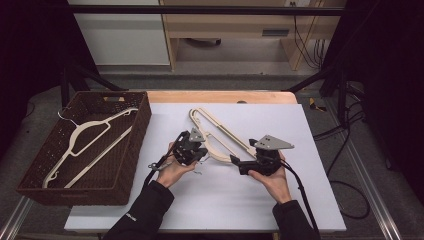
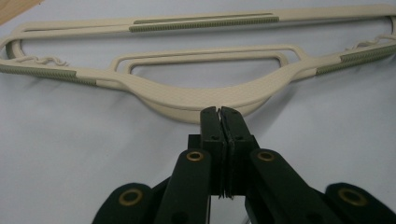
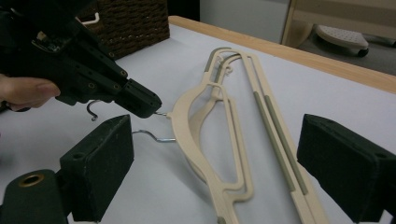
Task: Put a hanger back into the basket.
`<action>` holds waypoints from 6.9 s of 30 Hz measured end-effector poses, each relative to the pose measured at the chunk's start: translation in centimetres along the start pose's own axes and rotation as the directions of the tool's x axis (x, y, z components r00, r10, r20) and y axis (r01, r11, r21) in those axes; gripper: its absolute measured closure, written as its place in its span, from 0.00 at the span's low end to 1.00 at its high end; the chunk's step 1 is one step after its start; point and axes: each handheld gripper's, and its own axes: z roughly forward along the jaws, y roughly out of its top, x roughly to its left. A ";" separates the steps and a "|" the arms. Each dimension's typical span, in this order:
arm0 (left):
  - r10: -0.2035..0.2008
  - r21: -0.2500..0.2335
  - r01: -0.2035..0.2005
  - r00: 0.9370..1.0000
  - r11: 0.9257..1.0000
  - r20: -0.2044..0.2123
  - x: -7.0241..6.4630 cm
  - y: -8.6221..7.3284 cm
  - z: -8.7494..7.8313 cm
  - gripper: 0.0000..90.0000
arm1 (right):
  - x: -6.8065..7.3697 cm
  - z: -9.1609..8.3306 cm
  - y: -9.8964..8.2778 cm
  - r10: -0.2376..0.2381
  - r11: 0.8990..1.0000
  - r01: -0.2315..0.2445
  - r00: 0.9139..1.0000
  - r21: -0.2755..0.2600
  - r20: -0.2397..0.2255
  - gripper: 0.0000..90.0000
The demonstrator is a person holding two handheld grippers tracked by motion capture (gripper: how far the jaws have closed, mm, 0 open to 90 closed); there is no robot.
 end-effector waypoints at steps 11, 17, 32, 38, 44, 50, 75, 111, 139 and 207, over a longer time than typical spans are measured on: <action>0.054 0.014 -0.054 0.998 0.998 -0.016 -0.9 0.9 -1.2 0.99 | 1.1 3.6 0.0 -0.006 0.998 0.008 0.999 0.061 -0.038 0.18; 0.052 0.011 -0.052 0.999 0.999 -0.010 -1.2 1.3 -1.4 0.99 | 1.2 5.2 -0.7 -0.020 0.993 0.023 0.999 0.114 -0.029 0.24; 0.051 0.011 -0.051 0.999 0.999 0.002 -1.8 1.7 -1.7 0.99 | 1.8 7.0 -2.1 -0.091 0.975 0.092 0.996 0.201 -0.011 0.51; 0.046 0.010 -0.046 0.999 0.999 0.005 -1.8 1.6 -1.7 0.99 | 1.9 7.3 -2.3 -0.128 0.969 0.134 0.991 0.209 -0.042 0.70; 0.033 -0.001 -0.033 0.999 0.999 0.016 -1.7 1.7 -1.9 0.97 | 2.1 7.0 -2.3 -0.179 0.961 0.187 0.982 0.204 -0.059 0.77; -0.025 -0.097 0.028 0.999 0.995 0.032 -1.1 1.8 -3.5 0.77 | 2.2 6.9 -2.2 -0.207 0.958 0.213 0.977 0.194 -0.052 0.79; -0.090 -0.345 0.065 0.994 0.937 -0.059 1.2 -0.6 -9.9 0.14 | -0.9 2.5 0.4 -0.230 0.970 0.218 0.966 0.103 0.121 0.95; 0.194 -0.229 -0.167 0.976 0.959 0.103 -3.7 -0.5 -10.6 0.29 | 3.6 -3.1 3.0 -0.236 0.961 0.274 0.880 0.034 -0.412 0.96; 0.213 -0.113 -0.190 0.943 0.975 0.257 -5.2 -1.1 -8.9 0.96 | 4.2 -2.4 2.5 -0.258 0.959 0.283 0.913 0.033 -0.315 0.63; -0.087 -0.305 0.055 0.992 0.951 -0.092 11.7 -3.6 -29.1 0.96 | -1.9 -8.8 -0.7 0.069 0.986 -0.050 0.991 -0.157 0.119 0.06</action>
